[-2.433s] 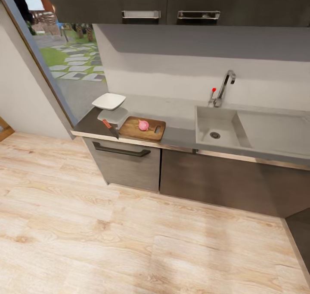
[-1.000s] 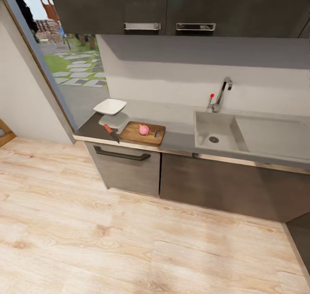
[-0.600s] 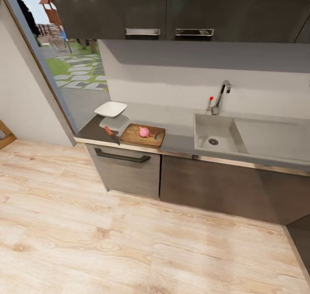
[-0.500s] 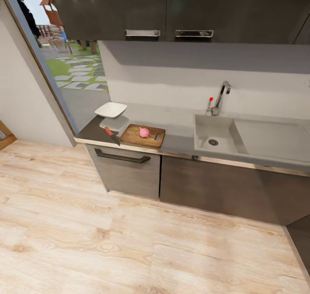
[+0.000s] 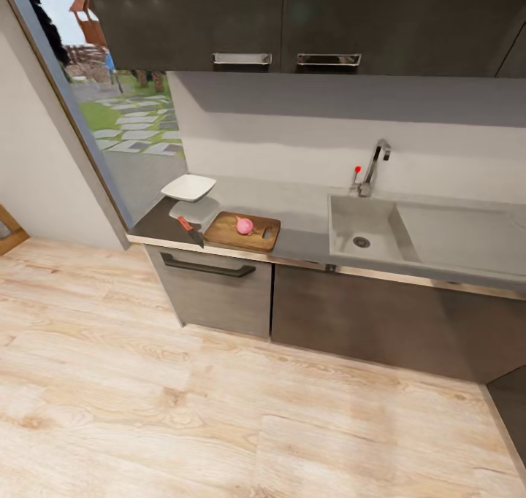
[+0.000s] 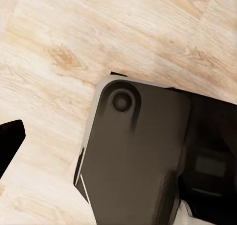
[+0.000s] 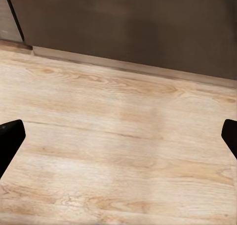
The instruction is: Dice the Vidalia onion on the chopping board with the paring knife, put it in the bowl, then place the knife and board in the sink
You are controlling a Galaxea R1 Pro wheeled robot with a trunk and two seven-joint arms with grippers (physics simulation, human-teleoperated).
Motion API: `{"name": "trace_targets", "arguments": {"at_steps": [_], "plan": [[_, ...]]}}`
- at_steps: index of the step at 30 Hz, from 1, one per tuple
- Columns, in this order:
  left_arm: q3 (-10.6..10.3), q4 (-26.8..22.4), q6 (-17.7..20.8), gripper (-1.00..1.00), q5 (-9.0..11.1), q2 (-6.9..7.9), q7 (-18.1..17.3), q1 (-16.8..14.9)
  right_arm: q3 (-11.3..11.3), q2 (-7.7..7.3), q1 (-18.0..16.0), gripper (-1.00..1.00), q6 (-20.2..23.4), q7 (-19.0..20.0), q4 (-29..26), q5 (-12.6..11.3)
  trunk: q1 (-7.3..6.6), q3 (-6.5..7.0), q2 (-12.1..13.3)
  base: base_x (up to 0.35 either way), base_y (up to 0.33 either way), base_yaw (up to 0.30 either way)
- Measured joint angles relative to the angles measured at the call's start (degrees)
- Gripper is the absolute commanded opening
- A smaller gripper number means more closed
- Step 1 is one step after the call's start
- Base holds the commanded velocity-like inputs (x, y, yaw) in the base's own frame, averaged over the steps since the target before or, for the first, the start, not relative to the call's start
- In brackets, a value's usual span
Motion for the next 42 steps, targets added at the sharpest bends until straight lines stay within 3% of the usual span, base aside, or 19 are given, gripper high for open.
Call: {"name": "trace_targets", "arguments": {"at_steps": [42], "plan": [[0.00, 0.01, -0.09, 1.00, 0.00, 0.09, -0.09, 0.00, 0.00, 0.01, 0.00, 1.00, -0.43, 0.00, 0.09, -0.08, 0.00, 3.57, 0.00, 0.000, 0.000, 0.000]]}}
